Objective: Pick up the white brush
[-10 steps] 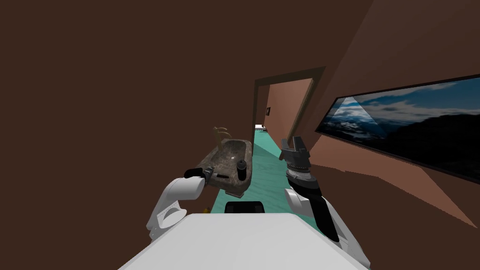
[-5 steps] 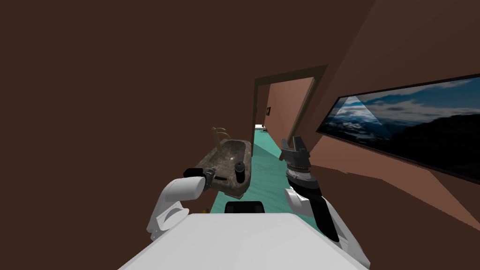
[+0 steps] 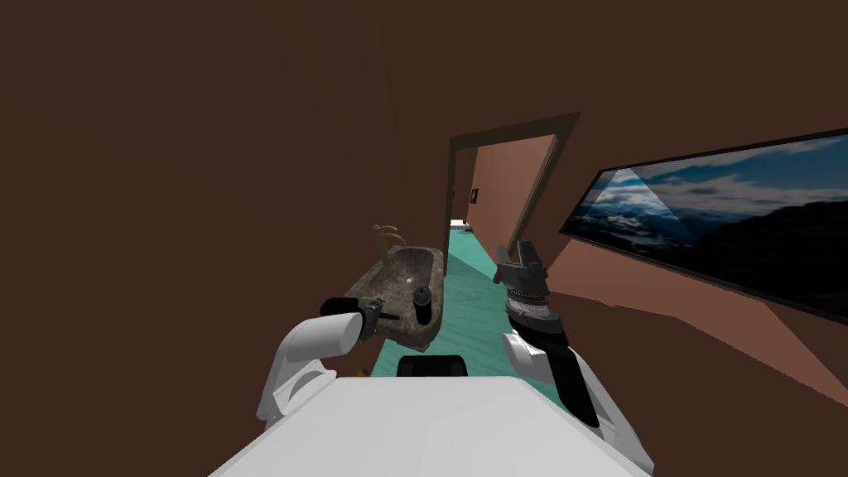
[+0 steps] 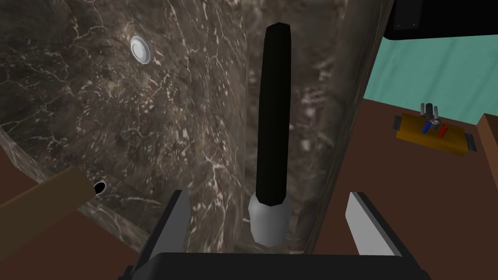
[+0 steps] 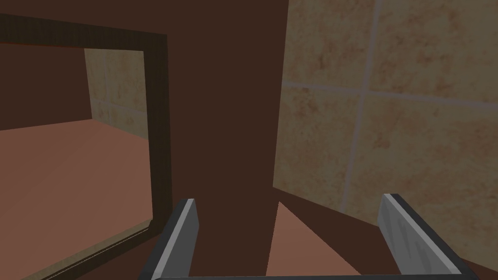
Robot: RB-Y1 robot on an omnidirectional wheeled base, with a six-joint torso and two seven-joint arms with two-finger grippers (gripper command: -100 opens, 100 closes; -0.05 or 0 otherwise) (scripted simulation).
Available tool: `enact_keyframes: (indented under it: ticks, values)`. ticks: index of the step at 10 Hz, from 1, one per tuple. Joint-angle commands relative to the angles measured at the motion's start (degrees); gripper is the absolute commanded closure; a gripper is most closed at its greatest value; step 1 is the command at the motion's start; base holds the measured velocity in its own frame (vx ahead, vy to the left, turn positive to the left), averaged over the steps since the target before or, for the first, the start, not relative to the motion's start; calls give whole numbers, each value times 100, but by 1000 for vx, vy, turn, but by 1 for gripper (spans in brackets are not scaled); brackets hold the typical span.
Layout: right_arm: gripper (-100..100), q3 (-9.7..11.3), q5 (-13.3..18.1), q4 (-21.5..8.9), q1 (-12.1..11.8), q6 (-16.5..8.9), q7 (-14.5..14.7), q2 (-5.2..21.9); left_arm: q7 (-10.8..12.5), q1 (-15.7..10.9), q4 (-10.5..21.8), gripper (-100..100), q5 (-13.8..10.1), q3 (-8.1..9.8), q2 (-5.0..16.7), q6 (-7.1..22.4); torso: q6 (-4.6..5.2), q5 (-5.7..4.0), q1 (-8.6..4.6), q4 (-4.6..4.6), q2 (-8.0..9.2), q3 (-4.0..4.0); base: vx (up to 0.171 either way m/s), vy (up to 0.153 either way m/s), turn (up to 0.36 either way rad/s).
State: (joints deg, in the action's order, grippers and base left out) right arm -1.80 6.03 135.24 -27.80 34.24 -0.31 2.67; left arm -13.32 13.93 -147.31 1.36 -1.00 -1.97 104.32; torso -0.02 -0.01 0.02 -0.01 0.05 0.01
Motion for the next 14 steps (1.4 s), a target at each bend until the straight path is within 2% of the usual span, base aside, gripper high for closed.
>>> enact_keyframes:
  ticks: [1,4,5,6,10,11,12,13,14]
  values:
    - [0,0,0,0,0,0,0,0,16,-32,197,-100,1,1,7,-165,0,0,0,0,0,0,0,0,0]
    - [0,0,0,0,0,0,0,0,48,-96,591,-100,2,3,22,-496,0,1,2,0,1,1,-7,2,0]
    - [0,0,0,0,0,0,0,0,44,-141,538,-100,6,17,20,-399,0,1,2,0,1,0,0,0,0]
    - [0,0,0,0,0,0,0,0,48,-150,556,100,7,19,20,-415,0,0,1,0,1,1,-7,0,18]
    - [0,0,0,0,0,0,0,0,49,-128,558,100,9,21,21,-385,17,3,5,-3,-47,-25,-4,0,5]
    - [0,0,0,0,0,0,0,0,50,-127,558,0,9,22,21,-384,17,3,4,-3,-49,-26,0,0,0]
    - [0,0,0,0,0,0,0,0,53,-106,656,100,2,4,24,-551,17,3,5,-4,-50,-27,8,1,-16]
    - [0,0,0,0,0,0,0,0,37,-74,459,100,2,3,17,-386,23,7,6,-7,-60,-34,11,0,-16]
    - [0,0,0,0,0,0,0,0,32,-64,394,100,1,2,15,-331,24,7,6,-10,-70,-40,12,0,-5]
